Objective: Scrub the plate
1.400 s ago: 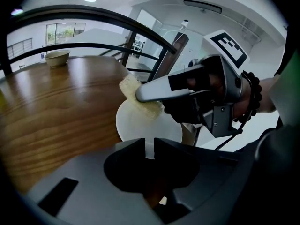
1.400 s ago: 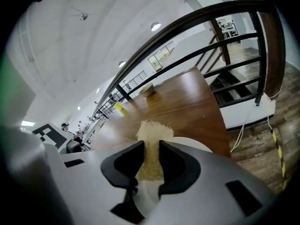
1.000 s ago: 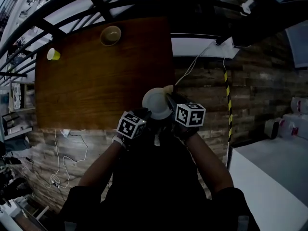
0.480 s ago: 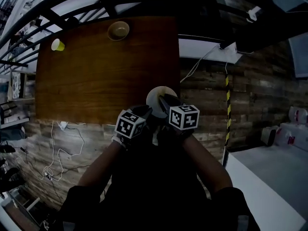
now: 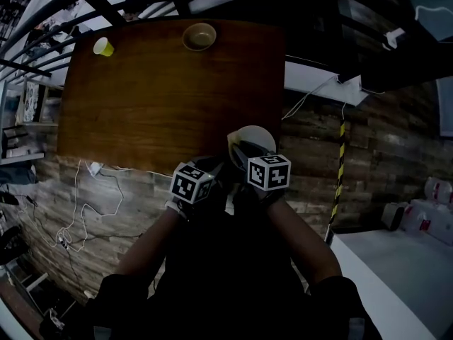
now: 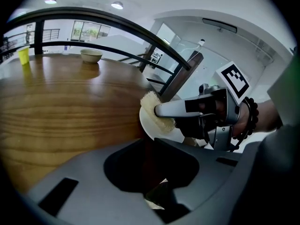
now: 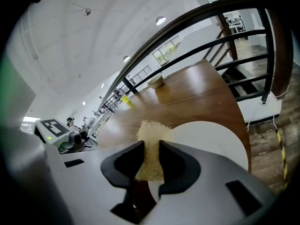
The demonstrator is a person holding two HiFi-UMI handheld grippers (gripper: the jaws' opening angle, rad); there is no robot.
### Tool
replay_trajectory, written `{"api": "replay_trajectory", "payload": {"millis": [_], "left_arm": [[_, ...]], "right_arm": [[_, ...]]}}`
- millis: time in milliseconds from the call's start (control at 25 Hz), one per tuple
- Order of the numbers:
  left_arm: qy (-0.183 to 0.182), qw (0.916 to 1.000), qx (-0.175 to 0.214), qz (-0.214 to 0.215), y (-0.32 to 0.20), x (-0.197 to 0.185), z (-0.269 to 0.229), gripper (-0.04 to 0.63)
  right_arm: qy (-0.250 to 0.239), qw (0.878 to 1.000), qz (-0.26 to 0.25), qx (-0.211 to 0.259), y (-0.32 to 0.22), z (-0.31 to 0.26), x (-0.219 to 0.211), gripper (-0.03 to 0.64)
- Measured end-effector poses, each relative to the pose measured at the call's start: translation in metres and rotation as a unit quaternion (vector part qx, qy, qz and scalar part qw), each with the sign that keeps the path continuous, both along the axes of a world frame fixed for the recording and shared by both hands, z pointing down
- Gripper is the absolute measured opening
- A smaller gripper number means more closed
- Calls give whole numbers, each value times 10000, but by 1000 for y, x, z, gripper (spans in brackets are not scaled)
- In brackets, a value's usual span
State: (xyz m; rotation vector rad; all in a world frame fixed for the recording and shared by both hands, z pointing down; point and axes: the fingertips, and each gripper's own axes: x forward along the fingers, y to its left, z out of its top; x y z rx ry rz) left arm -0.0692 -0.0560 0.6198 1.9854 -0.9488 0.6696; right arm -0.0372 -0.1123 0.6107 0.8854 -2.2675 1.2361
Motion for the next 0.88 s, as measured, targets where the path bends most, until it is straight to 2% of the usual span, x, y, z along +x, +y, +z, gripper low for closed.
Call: {"api": "replay_trajectory", "payload": {"millis": [160,360,640,880], "left_arm": [[-6,9999,42,117,-7,8,-2,69],[-40,9989,76,466,-18,29,-1,69],[-19,9975,-48,712,-14,50,0,69],[30,9979,54,646,-11,55,-6,69]], "right_arm": [[49,9994,336,-49,-1,1,25,110],[112,9959,896,12,-6,-5,70,110],[151,9884,1511,83,0,-13,120,110],[117,9869,1603,160,-1,-20,128,110]]}}
